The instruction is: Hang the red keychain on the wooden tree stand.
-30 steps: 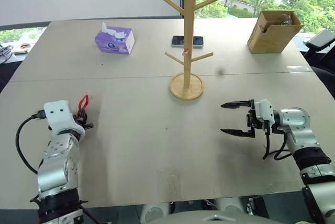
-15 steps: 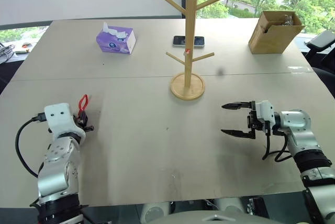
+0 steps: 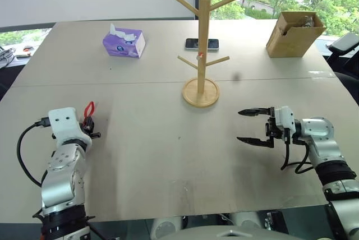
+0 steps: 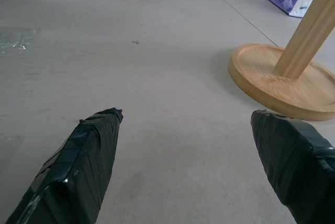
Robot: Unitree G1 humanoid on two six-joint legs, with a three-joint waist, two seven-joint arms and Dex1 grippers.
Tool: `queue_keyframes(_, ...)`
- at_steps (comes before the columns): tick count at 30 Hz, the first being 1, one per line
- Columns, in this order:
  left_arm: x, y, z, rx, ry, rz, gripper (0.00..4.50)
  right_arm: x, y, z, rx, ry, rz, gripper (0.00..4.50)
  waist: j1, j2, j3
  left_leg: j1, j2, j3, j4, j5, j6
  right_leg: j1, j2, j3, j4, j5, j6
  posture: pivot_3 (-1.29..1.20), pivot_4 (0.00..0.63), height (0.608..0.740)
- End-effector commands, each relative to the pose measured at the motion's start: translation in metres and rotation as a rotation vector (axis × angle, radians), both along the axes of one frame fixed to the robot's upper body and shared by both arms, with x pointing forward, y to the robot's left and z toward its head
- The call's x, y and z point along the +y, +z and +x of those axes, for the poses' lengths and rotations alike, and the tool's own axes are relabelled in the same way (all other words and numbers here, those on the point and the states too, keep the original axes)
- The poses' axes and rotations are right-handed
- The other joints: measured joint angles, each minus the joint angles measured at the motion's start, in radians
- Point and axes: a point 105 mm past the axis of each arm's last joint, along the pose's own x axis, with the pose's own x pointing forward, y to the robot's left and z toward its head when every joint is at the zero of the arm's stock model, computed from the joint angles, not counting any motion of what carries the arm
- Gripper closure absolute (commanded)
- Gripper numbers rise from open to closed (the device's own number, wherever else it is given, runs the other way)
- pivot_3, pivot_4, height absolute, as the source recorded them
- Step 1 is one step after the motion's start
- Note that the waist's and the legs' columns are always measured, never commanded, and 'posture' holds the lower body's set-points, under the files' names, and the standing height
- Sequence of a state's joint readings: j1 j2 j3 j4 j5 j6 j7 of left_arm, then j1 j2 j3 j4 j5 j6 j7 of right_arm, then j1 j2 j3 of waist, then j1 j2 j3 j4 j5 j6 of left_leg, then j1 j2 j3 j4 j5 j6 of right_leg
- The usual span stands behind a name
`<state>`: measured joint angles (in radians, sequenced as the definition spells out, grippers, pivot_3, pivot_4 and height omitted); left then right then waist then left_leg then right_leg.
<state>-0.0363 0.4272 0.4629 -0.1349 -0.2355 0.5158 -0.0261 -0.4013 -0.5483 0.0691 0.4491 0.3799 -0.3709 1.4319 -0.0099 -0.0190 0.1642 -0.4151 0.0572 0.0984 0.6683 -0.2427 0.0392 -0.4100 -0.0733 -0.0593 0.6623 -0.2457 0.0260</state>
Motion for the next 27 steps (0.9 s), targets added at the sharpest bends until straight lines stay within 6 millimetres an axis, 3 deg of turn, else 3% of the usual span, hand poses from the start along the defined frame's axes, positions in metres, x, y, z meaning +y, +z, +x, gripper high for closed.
queue_keyframes(1, 0.006, 0.008, -0.002, -0.018, 0.012, 0.040, 2.65, -0.003, 0.010, 0.001, -0.036, -0.013, 0.015, 0.24, 0.000, 0.000, 0.000, 0.000, 0.000, 0.000, 0.000, 0.000, 0.000, 0.000, 0.000, 0.000, 0.000, 0.000, 0.000, 0.00, 0.150, 0.740)
queue_keyframes(13, 0.008, 0.001, -0.002, 0.013, -0.008, 0.045, 2.65, -0.003, 0.012, 0.003, -0.038, -0.027, 0.023, 0.24, 0.000, 0.000, 0.000, 0.000, 0.000, 0.000, 0.000, 0.000, 0.000, 0.000, 0.000, 0.000, 0.000, 0.000, 0.000, 0.00, 0.150, 0.740)
queue_keyframes(16, 0.008, 0.000, -0.002, 0.018, -0.015, 0.044, 3.40, -0.003, 0.013, 0.004, -0.040, -0.028, 0.023, 0.24, 0.000, 0.000, 0.000, 0.000, 0.000, 0.000, 0.000, 0.000, 0.000, 0.000, 0.000, 0.000, 0.000, 0.000, 0.000, 0.00, 0.150, 0.740)
queue_keyframes(18, 0.008, -0.001, -0.002, 0.020, -0.018, 0.042, 4.24, -0.003, 0.014, 0.004, -0.041, -0.029, 0.024, 0.24, 0.000, 0.000, 0.000, 0.000, 0.000, 0.000, 0.000, 0.000, 0.000, 0.000, 0.000, 0.000, 0.000, 0.000, 0.000, 0.00, 0.150, 0.740)
queue_keyframes(20, 0.008, -0.001, -0.002, 0.020, -0.019, 0.040, 4.45, -0.003, 0.015, 0.004, -0.042, -0.030, 0.024, 0.24, 0.000, 0.000, 0.000, 0.000, 0.000, 0.000, 0.000, 0.000, 0.000, 0.000, 0.000, 0.000, 0.000, 0.000, 0.000, 0.00, 0.150, 0.740)
queue_keyframes(27, 0.001, 0.004, -0.001, -0.022, -0.042, 0.030, 4.45, -0.003, 0.016, 0.007, -0.046, -0.043, 0.030, 0.24, 0.000, 0.000, 0.000, 0.000, 0.000, 0.000, 0.000, 0.000, 0.000, 0.000, 0.000, 0.000, 0.000, 0.000, 0.000, 0.00, 0.150, 0.740)
